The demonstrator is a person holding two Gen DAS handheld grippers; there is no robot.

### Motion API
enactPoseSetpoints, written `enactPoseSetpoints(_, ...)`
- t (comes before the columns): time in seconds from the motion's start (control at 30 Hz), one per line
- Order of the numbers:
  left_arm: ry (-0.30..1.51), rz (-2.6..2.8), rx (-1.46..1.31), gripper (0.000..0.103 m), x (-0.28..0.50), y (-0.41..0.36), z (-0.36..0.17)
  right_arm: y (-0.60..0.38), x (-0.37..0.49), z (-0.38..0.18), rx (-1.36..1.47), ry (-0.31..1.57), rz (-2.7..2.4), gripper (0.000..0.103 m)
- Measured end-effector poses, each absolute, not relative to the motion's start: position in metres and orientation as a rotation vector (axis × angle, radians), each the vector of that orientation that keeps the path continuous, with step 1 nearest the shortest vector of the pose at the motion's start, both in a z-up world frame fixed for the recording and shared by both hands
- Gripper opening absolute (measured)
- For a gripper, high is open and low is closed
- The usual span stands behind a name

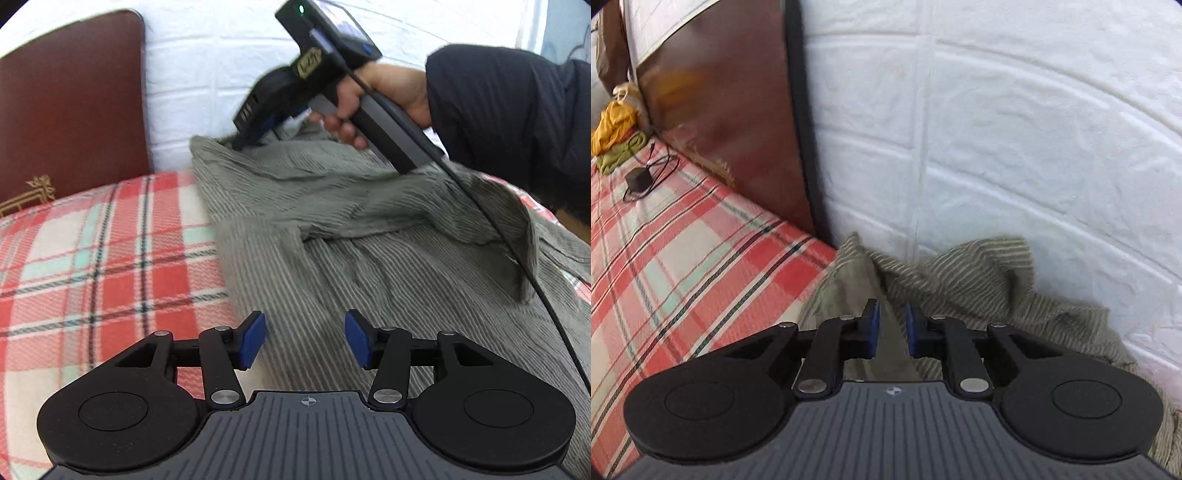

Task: Fold clothes

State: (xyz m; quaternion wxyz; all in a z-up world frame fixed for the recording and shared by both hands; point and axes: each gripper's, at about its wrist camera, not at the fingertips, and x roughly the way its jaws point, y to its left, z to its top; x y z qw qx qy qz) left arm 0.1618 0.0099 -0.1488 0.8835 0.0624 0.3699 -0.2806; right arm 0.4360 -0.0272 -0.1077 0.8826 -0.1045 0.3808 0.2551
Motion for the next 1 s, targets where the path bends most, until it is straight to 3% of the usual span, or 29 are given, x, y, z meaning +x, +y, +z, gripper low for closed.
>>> enactPoseSetpoints(0.23,0.712,-0.475,0.165,0.066,0.187,-0.001,-0.144,-0.035,0.46,-0.116,-0.085,0.869,0.507,0.018)
enactPoseSetpoints(0.3,0.71,-0.428,0.168,0.074,0.201,-0.002,-0.146,-0.03,0.467,-0.119,-0.053,0.898,0.497,0.019)
enactPoseSetpoints(0.7,0.755,-0.397,0.187,0.074,0.215,-0.004,-0.169,-0.038,0.497,-0.14,0.17,0.859,0.387,0.014)
enactPoseSetpoints(0.77,0.755,-0.397,0.184,0.075,0.214,-0.001,-0.167,-0.047,0.497,-0.137,0.229,0.871,0.418,0.019)
enactPoseSetpoints(0.9,0.744,-0.392,0.163,0.075,0.216,0.003,-0.162,-0.057,0.488,-0.119,0.246,0.853,0.521,0.045)
enactPoseSetpoints(1.0,0.744,-0.393,0.158,0.076,0.217,0.003,-0.161,-0.062,0.485,-0.115,0.248,0.861,0.586,0.049)
